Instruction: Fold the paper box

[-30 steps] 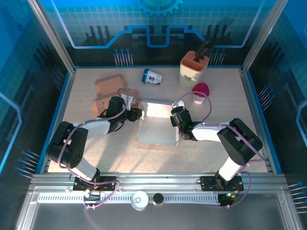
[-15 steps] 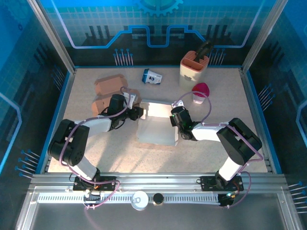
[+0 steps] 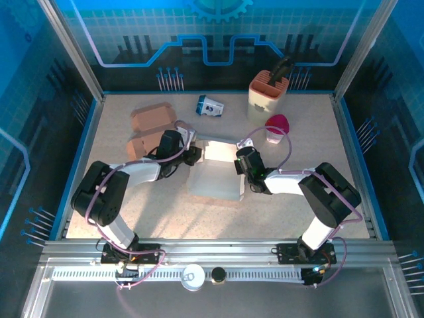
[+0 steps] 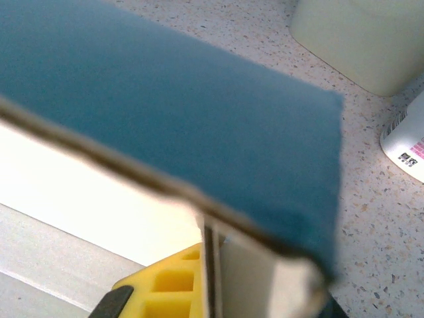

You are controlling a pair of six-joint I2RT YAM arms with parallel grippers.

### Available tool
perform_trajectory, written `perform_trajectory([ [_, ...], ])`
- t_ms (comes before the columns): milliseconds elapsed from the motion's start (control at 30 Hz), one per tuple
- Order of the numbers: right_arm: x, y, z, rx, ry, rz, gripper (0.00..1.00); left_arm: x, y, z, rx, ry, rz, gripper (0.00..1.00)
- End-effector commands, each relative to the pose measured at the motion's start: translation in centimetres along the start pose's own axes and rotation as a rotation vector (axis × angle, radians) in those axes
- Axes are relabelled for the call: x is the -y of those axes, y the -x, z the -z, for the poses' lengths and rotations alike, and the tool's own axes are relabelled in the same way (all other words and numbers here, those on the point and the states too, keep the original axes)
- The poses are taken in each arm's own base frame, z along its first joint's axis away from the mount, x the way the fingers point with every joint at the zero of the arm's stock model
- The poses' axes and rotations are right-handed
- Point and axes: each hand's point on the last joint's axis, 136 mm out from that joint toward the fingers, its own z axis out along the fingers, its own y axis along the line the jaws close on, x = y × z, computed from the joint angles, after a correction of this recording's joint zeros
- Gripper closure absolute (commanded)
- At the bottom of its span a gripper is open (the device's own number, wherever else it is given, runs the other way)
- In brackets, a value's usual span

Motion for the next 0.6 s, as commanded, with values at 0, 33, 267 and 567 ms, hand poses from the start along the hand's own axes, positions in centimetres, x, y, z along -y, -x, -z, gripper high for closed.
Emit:
perform_trajectory([
  [0, -0.3, -2.1, -0.6, -0.071, 0.013, 0.056, 1.0, -0.6, 0.4, -0.7, 0.002, 0.069, -0.022, 0.74],
  [33, -0.4, -2.0, -0.5, -0.069, 0.013, 0.058, 1.0, -0.6, 0.5, -0.8, 0.002, 0.076, -0.025, 0.74],
  [267, -0.6, -1.9, -0.5, -0.062, 0.009, 0.072, 1.0, -0.4, 0.5, -1.9, -0.01, 0.113, -0.046, 0.74],
  [567, -1.1, -1.3, -0.5, -0.05, 0.003, 0.084, 1.0, -0.2, 0.6, -2.6, -0.015, 0.156, -0.068, 0.82],
])
